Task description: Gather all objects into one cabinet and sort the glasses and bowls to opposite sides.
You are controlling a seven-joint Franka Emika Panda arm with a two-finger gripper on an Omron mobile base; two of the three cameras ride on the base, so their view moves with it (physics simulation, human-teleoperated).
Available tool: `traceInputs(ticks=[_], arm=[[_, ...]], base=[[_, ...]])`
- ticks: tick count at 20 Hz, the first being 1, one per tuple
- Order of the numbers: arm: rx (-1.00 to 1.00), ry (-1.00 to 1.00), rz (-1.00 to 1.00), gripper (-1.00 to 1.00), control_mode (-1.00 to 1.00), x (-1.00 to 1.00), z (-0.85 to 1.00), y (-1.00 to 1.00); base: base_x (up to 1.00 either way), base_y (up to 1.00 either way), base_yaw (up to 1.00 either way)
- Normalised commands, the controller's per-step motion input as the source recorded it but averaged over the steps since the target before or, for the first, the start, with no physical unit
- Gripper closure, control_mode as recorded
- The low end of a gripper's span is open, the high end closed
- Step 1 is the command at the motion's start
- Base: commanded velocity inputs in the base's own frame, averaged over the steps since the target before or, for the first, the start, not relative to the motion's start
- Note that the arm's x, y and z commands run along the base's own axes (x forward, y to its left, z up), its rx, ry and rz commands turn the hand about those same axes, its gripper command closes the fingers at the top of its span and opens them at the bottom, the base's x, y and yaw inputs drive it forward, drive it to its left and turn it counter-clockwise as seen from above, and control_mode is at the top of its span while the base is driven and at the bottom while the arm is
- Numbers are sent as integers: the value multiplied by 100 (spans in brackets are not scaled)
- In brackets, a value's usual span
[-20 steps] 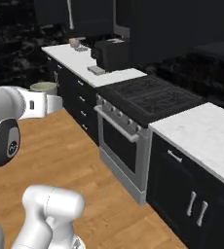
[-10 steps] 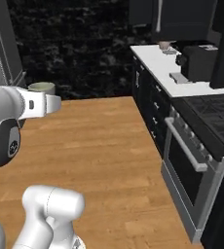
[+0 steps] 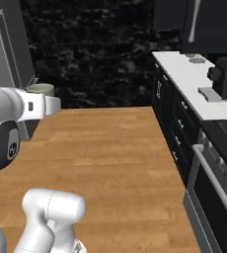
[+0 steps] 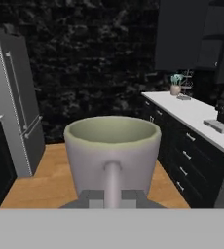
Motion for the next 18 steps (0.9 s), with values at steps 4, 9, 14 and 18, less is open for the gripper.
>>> traceInputs(ticks=[4,9,14,18], arm=[[0,0,0,100,100,0,0,0],[0,0,0,100,100,0,0,0],[0,0,0,100,100,0,0,0],[0,0,0,100,100,0,0,0]], base=[[100,24,0],[100,34,-6],[84,26,-20],[59,1,-47]])
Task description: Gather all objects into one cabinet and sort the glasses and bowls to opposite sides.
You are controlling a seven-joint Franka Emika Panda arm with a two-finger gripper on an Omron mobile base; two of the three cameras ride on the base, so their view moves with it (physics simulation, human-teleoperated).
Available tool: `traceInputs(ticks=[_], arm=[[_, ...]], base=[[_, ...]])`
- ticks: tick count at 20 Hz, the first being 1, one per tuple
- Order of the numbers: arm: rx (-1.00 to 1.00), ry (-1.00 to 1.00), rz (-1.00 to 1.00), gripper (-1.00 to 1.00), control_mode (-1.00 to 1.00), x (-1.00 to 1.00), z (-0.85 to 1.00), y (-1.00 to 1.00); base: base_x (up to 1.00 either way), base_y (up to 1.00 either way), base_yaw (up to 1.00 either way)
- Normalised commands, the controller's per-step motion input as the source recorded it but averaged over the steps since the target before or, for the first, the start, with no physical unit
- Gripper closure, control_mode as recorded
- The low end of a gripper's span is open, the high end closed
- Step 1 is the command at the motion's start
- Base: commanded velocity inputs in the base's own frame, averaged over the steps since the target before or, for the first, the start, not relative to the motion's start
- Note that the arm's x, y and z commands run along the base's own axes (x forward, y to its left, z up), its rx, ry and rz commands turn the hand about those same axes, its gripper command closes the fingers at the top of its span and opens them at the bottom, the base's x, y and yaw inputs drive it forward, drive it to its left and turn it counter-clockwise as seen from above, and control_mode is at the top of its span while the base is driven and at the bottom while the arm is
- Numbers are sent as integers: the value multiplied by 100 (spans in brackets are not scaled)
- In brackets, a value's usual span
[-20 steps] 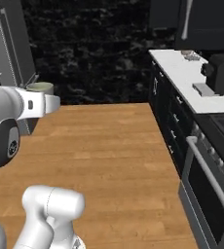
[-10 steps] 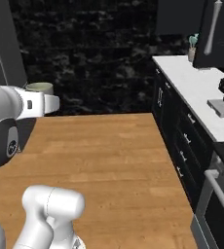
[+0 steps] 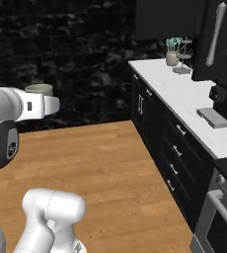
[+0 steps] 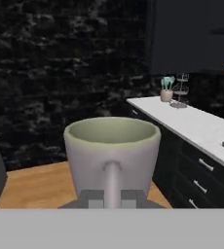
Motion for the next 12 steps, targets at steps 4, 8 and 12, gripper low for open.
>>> traceInputs(ticks=[4,8,12], arm=[[0,0,0,100,100,0,0,0],[0,0,0,100,100,0,0,0],[0,0,0,100,100,0,0,0]], base=[[61,16,-57],[69,39,-52],[76,48,-47]])
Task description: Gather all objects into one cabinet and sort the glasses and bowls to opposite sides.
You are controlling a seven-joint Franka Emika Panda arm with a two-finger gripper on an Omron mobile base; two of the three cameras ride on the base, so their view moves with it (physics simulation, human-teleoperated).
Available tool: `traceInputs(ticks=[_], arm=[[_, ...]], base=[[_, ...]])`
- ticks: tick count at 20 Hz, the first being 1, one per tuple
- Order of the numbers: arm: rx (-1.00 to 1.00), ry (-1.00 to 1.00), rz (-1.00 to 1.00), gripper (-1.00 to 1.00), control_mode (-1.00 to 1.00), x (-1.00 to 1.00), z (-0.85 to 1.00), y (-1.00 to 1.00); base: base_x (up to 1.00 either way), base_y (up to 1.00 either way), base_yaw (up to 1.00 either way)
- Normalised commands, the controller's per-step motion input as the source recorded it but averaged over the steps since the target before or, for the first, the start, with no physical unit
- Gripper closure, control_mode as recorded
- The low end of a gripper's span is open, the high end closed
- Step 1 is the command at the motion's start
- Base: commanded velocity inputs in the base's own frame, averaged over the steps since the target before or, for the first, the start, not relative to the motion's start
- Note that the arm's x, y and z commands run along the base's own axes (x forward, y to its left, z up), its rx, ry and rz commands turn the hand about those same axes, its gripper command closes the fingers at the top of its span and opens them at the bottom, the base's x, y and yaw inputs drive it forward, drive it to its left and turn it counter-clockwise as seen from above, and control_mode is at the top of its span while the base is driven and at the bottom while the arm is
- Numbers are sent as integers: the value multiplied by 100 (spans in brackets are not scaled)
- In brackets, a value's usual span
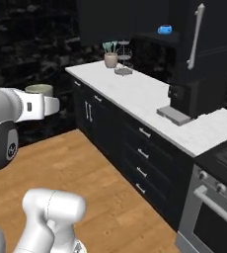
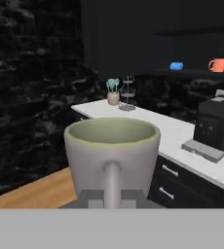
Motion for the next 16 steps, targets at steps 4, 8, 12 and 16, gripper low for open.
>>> traceInputs(ticks=[4,8,12,16], arm=[[0,0,0,100,100,0,0,0],[0,0,0,100,100,0,0,0],[0,0,0,100,100,0,0,0],[0,0,0,100,100,0,0,0]], base=[[69,38,-53],[62,35,-55],[61,34,-55],[60,31,-54]])
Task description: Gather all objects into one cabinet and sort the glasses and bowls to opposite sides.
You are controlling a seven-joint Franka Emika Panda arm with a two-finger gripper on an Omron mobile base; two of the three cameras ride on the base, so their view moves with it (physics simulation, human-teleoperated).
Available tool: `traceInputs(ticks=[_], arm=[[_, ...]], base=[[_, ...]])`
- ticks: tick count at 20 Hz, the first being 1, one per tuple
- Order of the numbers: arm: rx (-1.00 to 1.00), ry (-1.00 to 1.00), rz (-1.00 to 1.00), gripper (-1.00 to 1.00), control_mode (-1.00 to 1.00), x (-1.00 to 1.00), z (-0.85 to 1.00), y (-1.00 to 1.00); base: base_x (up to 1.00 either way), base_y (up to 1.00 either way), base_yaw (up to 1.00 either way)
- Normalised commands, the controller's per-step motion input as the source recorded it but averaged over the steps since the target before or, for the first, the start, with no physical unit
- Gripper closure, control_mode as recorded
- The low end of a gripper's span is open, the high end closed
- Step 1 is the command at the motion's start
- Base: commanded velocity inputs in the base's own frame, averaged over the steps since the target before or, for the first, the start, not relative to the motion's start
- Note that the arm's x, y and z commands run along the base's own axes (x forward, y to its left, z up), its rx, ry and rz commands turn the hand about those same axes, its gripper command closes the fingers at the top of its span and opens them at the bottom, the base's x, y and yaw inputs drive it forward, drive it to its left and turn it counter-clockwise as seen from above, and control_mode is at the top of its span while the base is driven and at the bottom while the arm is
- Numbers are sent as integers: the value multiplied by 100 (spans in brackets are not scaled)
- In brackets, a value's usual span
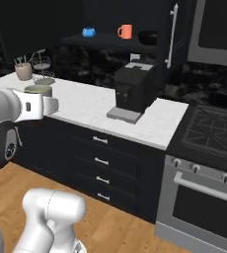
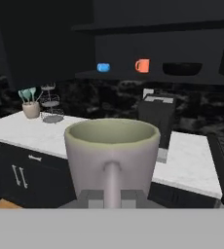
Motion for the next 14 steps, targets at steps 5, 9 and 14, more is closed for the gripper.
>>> traceInputs(ticks=[5,9,14], arm=[[0,0,0,100,100,0,0,0],[0,0,0,100,100,0,0,0],[0,0,0,100,100,0,0,0]], base=[[59,31,-52],[52,43,-42],[33,60,-28]])
